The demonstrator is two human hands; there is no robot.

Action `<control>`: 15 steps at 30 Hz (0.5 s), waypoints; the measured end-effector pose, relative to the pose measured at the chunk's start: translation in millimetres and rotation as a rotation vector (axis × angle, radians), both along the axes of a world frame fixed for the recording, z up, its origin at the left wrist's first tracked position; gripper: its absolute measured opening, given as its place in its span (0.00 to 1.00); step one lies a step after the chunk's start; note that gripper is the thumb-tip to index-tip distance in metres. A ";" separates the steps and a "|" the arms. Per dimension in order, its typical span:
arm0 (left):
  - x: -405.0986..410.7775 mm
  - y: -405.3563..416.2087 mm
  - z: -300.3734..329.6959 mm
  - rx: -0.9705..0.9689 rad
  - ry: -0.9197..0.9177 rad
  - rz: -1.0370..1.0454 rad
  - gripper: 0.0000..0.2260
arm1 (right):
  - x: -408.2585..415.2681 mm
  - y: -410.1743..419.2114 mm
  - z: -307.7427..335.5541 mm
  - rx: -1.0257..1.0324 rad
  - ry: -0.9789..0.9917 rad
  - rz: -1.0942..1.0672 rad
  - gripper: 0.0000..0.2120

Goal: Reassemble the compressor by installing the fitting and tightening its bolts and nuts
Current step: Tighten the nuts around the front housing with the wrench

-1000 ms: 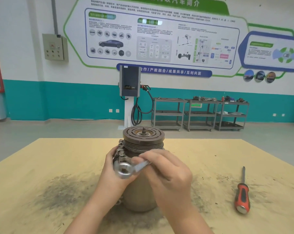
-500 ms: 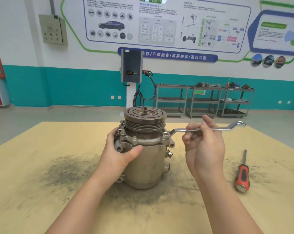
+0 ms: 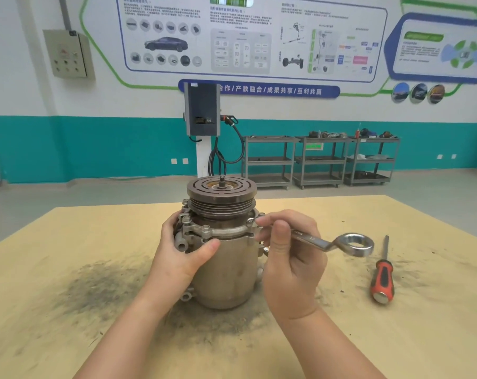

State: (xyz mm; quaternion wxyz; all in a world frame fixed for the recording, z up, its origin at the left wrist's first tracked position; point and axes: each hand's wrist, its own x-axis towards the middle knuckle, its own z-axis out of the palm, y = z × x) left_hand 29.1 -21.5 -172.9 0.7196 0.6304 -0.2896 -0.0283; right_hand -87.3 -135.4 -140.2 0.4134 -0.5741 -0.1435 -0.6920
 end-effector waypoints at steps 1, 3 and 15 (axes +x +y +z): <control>0.2 -0.3 -0.1 0.002 -0.005 0.001 0.40 | 0.1 0.9 -0.8 -0.005 0.009 -0.005 0.11; 0.1 -0.2 0.1 0.006 0.001 0.000 0.40 | 0.6 6.4 -3.2 -0.037 0.033 -0.041 0.11; 0.5 0.1 0.8 0.025 0.012 0.001 0.46 | -16.7 3.7 28.7 0.275 0.078 0.106 0.07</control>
